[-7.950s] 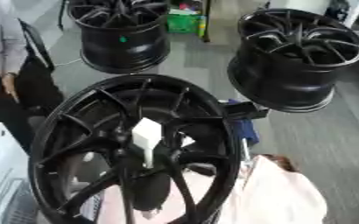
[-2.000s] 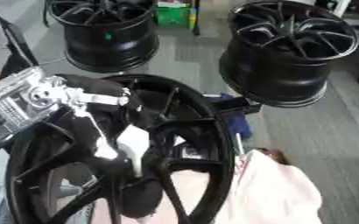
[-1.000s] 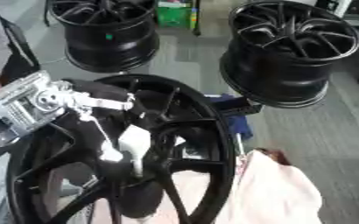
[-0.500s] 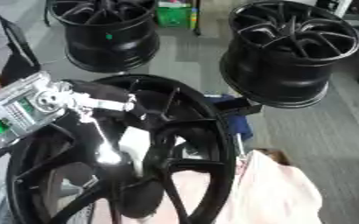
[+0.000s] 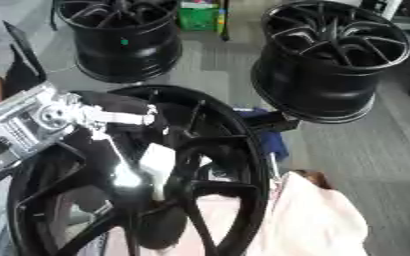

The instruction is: Pull the pin out of the wheel hub.

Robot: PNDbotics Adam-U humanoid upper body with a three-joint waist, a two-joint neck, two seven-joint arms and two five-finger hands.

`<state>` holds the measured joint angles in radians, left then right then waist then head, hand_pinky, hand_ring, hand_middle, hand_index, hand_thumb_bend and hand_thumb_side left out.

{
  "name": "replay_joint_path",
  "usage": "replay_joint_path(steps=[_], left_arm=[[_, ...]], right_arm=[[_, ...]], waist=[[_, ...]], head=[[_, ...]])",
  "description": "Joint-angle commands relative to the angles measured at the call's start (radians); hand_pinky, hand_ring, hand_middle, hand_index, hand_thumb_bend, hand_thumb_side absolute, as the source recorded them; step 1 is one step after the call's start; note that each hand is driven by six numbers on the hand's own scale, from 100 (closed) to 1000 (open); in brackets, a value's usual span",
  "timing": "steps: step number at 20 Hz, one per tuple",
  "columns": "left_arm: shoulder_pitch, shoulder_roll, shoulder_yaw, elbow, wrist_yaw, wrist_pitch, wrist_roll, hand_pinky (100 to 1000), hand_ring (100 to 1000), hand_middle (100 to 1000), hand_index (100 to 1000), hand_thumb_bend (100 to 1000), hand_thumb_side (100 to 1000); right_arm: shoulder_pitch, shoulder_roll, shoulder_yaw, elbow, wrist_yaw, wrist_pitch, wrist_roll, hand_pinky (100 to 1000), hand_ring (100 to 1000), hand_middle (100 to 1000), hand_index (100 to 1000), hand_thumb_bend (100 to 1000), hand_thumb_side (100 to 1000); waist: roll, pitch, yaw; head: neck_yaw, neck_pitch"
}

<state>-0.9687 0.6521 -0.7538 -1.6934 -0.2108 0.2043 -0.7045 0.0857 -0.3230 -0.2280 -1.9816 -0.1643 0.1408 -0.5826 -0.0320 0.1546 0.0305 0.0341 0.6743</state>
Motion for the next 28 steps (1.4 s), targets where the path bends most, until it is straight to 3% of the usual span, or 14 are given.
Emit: replay_joint_path(steps=[1, 9, 13, 24, 28], left_arm=[[-0.007, 0.041, 0.058, -0.056, 0.026, 0.009, 0.025, 714, 569, 294, 524, 184, 100], [0.017, 0.102, 0.193, -0.164, 0.119, 0.031, 0.038, 714, 549, 254, 493, 195, 100], [0.024, 0.172, 0.328, -0.157, 0.165, 0.033, 0.082, 715, 548, 250, 495, 179, 100], [0.046, 0.319, 0.674, 0.246, 0.119, -0.025, 0.273, 711, 551, 240, 510, 100, 100], [0.047, 0.325, 0.701, 0.304, 0.117, -0.051, 0.299, 711, 551, 240, 510, 100, 100]], right_arm=[[-0.003, -0.021, -0.011, -0.018, 0.001, -0.002, -0.005, 702, 671, 700, 745, 100, 759], [-0.003, -0.024, -0.016, -0.018, 0.004, -0.006, -0.015, 702, 671, 700, 745, 100, 755], [0.002, -0.027, -0.023, -0.018, 0.009, -0.008, -0.022, 703, 671, 700, 745, 100, 754], [0.01, -0.033, -0.04, -0.018, 0.022, -0.013, -0.04, 703, 671, 700, 744, 100, 745], [0.011, -0.034, -0.041, -0.018, 0.023, -0.014, -0.042, 703, 671, 700, 744, 100, 745]], waist=[[0.001, -0.016, 0.002], [0.004, -0.021, 0.009], [0.007, -0.024, 0.019], [0.007, -0.03, 0.037], [0.007, -0.03, 0.037]], head=[[-0.005, -0.014], [-0.01, -0.01], [-0.017, -0.004], [-0.02, 0.006], [-0.019, 0.006]])
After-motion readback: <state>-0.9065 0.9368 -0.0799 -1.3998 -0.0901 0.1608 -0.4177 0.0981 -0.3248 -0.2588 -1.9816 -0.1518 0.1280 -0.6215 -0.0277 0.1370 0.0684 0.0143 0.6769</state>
